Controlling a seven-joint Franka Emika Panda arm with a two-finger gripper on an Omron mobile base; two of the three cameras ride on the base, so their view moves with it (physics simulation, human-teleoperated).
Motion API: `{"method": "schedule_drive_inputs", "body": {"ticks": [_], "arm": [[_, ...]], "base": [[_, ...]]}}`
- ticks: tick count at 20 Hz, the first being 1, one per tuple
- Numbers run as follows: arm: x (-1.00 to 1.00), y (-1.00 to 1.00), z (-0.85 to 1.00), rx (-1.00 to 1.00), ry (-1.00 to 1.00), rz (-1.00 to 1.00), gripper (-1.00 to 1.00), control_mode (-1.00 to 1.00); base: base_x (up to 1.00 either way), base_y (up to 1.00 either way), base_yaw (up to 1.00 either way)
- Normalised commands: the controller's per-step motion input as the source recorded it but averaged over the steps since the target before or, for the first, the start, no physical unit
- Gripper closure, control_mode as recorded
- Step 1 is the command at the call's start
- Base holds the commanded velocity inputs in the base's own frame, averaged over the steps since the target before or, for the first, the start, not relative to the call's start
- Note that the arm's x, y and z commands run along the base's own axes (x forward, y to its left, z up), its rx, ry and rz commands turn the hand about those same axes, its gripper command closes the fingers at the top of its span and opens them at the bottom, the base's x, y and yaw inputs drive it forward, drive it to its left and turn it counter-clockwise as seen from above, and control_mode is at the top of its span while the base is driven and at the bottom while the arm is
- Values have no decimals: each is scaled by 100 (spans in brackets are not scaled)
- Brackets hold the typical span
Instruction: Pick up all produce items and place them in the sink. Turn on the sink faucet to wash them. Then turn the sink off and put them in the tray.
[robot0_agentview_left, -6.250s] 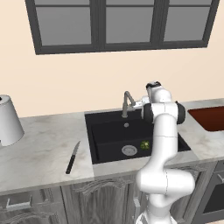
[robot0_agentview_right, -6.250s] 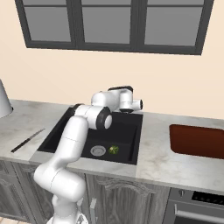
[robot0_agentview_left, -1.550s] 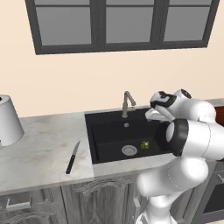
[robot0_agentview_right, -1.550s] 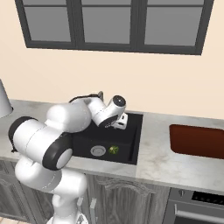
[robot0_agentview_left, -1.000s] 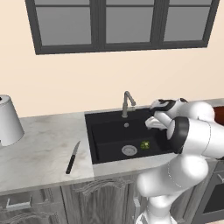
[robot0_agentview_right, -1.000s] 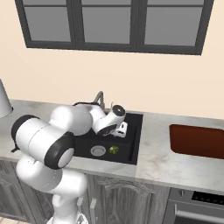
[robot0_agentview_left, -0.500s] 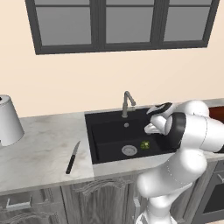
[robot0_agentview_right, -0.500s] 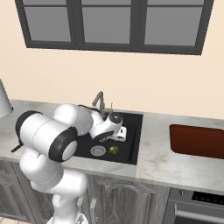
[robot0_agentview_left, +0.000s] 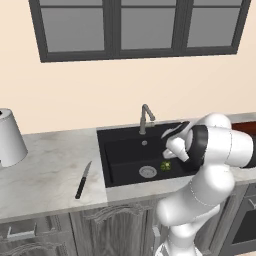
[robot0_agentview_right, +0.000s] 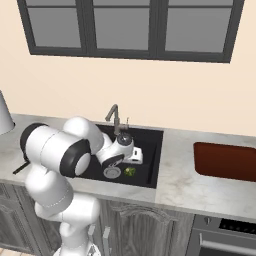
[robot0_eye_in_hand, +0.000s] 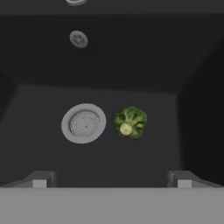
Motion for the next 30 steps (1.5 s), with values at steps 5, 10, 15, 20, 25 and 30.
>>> {"method": "schedule_drive_inputs", "body": {"ticks": [5, 10, 15, 20, 25, 30], "arm": [[0, 0, -9, -4, 0, 0, -100, -100], [1, 0, -4, -1, 0, 0, -100, -100], [1, 0, -4, 0, 0, 0, -100, -100], [6, 0, -7, 0, 0, 0, -100, -100], [7, 0, -12, 0, 0, 0, -100, -100], [1, -3, -19, 0, 0, 0, -100, -100]], "base": [[0, 0, 0], [0, 0, 0], [0, 0, 0], [0, 0, 0], [0, 0, 0], [0, 0, 0]]}}
